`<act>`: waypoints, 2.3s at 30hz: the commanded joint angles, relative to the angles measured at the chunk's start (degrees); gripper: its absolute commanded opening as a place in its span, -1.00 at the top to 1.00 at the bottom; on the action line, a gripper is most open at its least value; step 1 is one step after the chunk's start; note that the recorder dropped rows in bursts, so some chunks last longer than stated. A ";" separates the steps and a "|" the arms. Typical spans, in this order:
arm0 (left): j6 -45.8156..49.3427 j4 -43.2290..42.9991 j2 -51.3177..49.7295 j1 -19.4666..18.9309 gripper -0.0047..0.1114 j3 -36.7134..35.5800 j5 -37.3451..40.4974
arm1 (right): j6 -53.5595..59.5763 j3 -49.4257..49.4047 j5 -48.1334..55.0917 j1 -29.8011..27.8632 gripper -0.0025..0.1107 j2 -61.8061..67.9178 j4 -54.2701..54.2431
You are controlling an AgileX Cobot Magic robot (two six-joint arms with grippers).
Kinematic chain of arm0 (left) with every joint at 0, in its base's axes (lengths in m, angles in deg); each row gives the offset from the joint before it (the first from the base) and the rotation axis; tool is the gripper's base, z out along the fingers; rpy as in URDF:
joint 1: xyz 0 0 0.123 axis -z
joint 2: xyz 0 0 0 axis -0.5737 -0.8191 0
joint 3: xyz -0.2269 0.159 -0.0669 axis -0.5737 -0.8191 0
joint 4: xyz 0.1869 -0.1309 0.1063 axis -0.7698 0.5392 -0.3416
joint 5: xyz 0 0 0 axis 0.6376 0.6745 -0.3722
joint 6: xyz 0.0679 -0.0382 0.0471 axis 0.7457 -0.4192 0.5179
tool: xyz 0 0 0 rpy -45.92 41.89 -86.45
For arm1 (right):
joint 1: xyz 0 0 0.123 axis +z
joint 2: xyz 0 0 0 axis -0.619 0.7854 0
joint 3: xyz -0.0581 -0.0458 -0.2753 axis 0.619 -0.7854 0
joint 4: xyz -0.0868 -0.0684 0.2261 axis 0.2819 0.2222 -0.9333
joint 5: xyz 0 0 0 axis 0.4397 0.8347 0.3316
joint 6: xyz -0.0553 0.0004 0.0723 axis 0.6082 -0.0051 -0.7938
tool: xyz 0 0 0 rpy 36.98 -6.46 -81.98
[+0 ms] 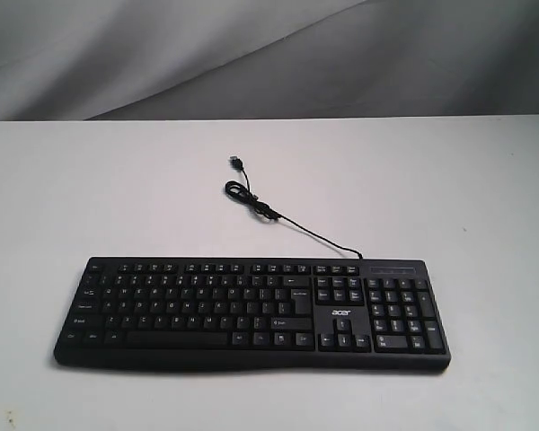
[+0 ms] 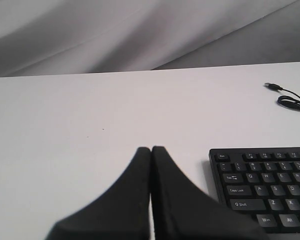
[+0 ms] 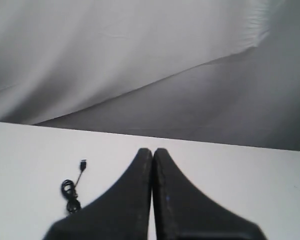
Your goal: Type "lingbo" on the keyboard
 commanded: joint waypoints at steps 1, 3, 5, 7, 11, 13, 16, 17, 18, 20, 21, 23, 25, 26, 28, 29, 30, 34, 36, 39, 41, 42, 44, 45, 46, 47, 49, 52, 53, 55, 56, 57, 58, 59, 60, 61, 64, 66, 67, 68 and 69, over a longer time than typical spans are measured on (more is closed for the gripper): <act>-0.12 0.21 -0.38 -0.06 0.91 -0.28 -0.34 | -5.06 -12.08 -7.42 -5.08 0.96 -14.54 -0.43; -0.12 0.21 -0.38 -0.06 0.91 -0.28 -0.34 | -10.23 -16.92 -9.59 -7.24 0.96 -19.58 -0.43; -0.12 0.21 -0.38 -0.06 0.91 -0.28 -0.34 | -13.99 -20.97 -11.40 -8.39 0.96 -23.75 -0.32; -0.12 0.21 -0.38 -0.06 0.91 -0.28 -0.34 | -14.52 -24.48 -11.97 -8.44 0.96 -27.29 0.26; -0.12 0.21 -0.38 -0.06 0.91 -0.28 -0.34 | -15.36 -30.51 -11.52 -8.44 0.96 -32.27 4.63; -0.12 0.21 -0.38 -0.06 0.91 -0.28 -0.34 | -15.65 -32.24 -9.67 -8.44 0.96 -34.14 5.43; -0.12 0.21 -0.38 -0.06 0.91 -0.28 -0.34 | -17.82 -32.88 -5.64 -8.44 0.96 -36.52 4.35; -0.12 0.21 -0.38 -0.06 0.91 -0.28 -0.34 | -15.91 -32.88 -3.39 -8.44 0.96 -37.34 4.61; -0.12 0.21 -0.38 -0.06 0.91 -0.28 -0.34 | -12.40 -32.88 -1.17 -8.44 0.96 -38.11 5.24; -0.12 0.21 -0.38 -0.06 0.91 -0.28 -0.34 | -3.84 -32.88 3.01 -8.44 0.96 -39.48 6.39; -0.12 0.21 -0.38 -0.06 0.91 -0.28 -0.34 | -0.71 -32.88 4.81 -8.44 0.96 -40.16 7.36; -0.12 0.21 -0.38 -0.06 0.91 -0.28 -0.34 | 1.77 -32.88 7.63 -8.44 0.96 -41.28 11.08; -0.12 0.21 -0.38 -0.06 0.91 -0.28 -0.34 | 1.65 -32.88 10.39 -8.44 0.96 -42.21 13.67; -0.12 0.21 -0.38 -0.06 0.91 -0.28 -0.34 | 1.65 -32.88 11.23 -8.44 0.96 -42.51 14.22; -0.12 0.21 -0.38 -0.06 0.91 -0.28 -0.34 | 1.40 -32.88 12.80 -8.44 0.96 -43.12 14.92; -0.12 0.21 -0.38 -0.06 0.91 -0.28 -0.34 | 0.52 -32.88 13.04 -8.44 0.96 -43.37 14.92; -0.12 0.21 -0.38 -0.06 0.91 -0.28 -0.34 | -2.05 -32.88 13.04 -8.44 0.96 -43.44 14.92; -0.12 0.21 -0.38 -0.06 0.91 -0.28 -0.34 | -26.28 -32.88 9.51 -8.44 0.96 -43.44 14.92; -0.12 0.21 -0.38 -0.06 0.91 -0.28 -0.34 | -35.07 -32.88 9.21 -8.44 0.96 -43.44 14.92; -0.12 0.21 -0.38 -0.06 0.91 -0.28 -0.34 | -35.90 -32.88 9.71 -8.44 0.96 -43.44 15.55; -0.12 0.21 -0.38 -0.06 0.91 -0.28 -0.34 | -35.90 -32.88 9.96 -8.44 0.96 -43.44 17.80; -0.12 0.21 -0.38 -0.06 0.91 -0.28 -0.34 | -35.90 -32.88 10.62 -8.44 0.96 -43.44 20.83; -0.12 0.21 -0.38 -0.06 0.91 -0.28 -0.34 | -35.90 -32.88 13.92 -8.44 0.96 -43.44 29.90; -0.12 0.21 -0.38 -0.06 0.91 -0.28 -0.34 | -35.90 -32.88 15.23 -8.44 0.96 -43.44 32.75; -0.12 0.21 -0.38 -0.06 0.91 -0.28 -0.34 | -36.81 -32.88 15.27 -8.44 0.96 -43.44 35.11; -0.12 0.21 -0.38 -0.06 0.91 -0.28 -0.34 | -36.81 -32.88 15.13 -8.44 0.96 -43.49 35.21; -0.12 0.21 -0.38 -0.06 0.91 -0.28 -0.34 | -34.72 -32.88 15.04 -8.54 0.96 -44.47 35.61; -0.12 0.21 -0.38 -0.06 0.91 -0.28 -0.34 | -27.90 -32.88 15.17 -8.55 0.96 -44.47 35.61; -0.12 0.21 -0.38 -0.06 0.91 -0.28 -0.34 | -27.76 -32.88 15.17 -8.55 0.96 -44.47 35.61; -0.12 0.21 -0.38 -0.06 0.91 -0.28 -0.34 | -27.78 -32.88 15.07 -8.55 0.96 -44.47 35.61; -0.12 0.21 -0.38 -0.06 0.91 -0.28 -0.34 | -27.78 -32.88 15.07 -8.55 0.96 -44.47 35.61; -0.12 0.21 -0.38 -0.06 0.91 -0.28 -0.34 | -27.78 -32.88 15.07 -8.55 0.96 -44.47 35.61; -0.12 0.21 -0.38 -0.06 0.91 -0.28 -0.34 | -27.78 -32.88 15.07 -8.55 0.96 -44.47 34.83; -0.12 0.21 -0.38 -0.06 0.91 -0.28 -0.34 | -27.78 -32.88 15.07 -8.55 0.96 -44.47 33.74; -0.12 0.21 -0.38 -0.06 0.91 -0.28 -0.34 | -27.78 -32.88 15.07 -8.55 0.96 -44.47 33.47; -0.12 0.21 -0.38 -0.06 0.91 -0.28 -0.34 | -27.78 -32.88 15.07 -8.55 0.96 -44.47 33.47; -0.12 0.21 -0.38 -0.06 0.91 -0.28 -0.34 | -27.78 -32.88 15.07 -8.55 0.96 -44.47 33.47; -0.12 0.21 -0.38 -0.06 0.91 -0.28 -0.34 | -27.78 -32.88 15.07 -8.55 0.96 -44.47 33.47; -0.12 0.21 -0.38 -0.06 0.91 -0.28 -0.34 | -27.78 -32.88 15.07 -8.55 0.96 -44.47 33.47; -0.12 0.21 -0.38 -0.06 0.91 -0.28 -0.34 | -27.78 -32.88 15.07 -8.55 0.96 -44.47 33.47; -0.12 0.21 -0.38 -0.06 0.91 -0.28 -0.34 | -27.78 -32.88 15.07 -8.55 0.96 -44.47 33.47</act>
